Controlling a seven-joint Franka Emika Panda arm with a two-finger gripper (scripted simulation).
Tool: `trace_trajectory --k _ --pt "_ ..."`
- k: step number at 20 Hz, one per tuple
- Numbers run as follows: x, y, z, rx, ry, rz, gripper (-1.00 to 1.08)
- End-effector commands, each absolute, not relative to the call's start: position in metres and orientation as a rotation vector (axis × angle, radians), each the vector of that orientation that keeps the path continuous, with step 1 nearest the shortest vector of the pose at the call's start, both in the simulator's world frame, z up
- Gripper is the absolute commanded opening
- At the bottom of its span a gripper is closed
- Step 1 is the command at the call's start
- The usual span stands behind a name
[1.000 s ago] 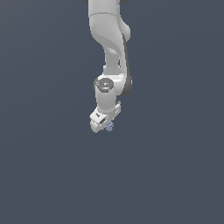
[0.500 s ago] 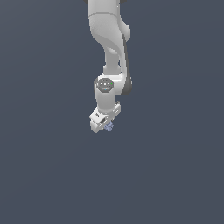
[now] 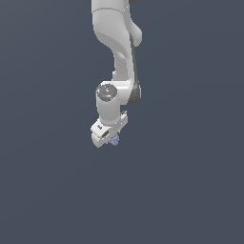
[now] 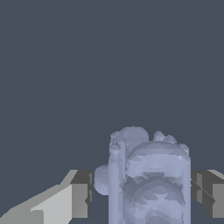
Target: Pick up the object and move it to a goal position.
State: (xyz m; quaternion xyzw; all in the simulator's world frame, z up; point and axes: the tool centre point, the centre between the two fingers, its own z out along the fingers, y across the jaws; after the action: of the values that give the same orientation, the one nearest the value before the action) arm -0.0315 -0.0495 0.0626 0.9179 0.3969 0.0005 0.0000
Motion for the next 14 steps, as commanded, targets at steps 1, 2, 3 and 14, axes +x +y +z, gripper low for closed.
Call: trace_trajectory --k 1,2,3,14 --pt "-0.021 -0.060 0.072 2.884 1.247 0.002 -1.00" --pt "-0.016 -0.064 0.076 2.884 1.247 0.002 -1.00" --pt "-0.012 -0.069 0.080 2.884 1.247 0.002 -1.00" --pt "0.045 -0.122 0.126 2.884 1.247 0.002 -1.00"
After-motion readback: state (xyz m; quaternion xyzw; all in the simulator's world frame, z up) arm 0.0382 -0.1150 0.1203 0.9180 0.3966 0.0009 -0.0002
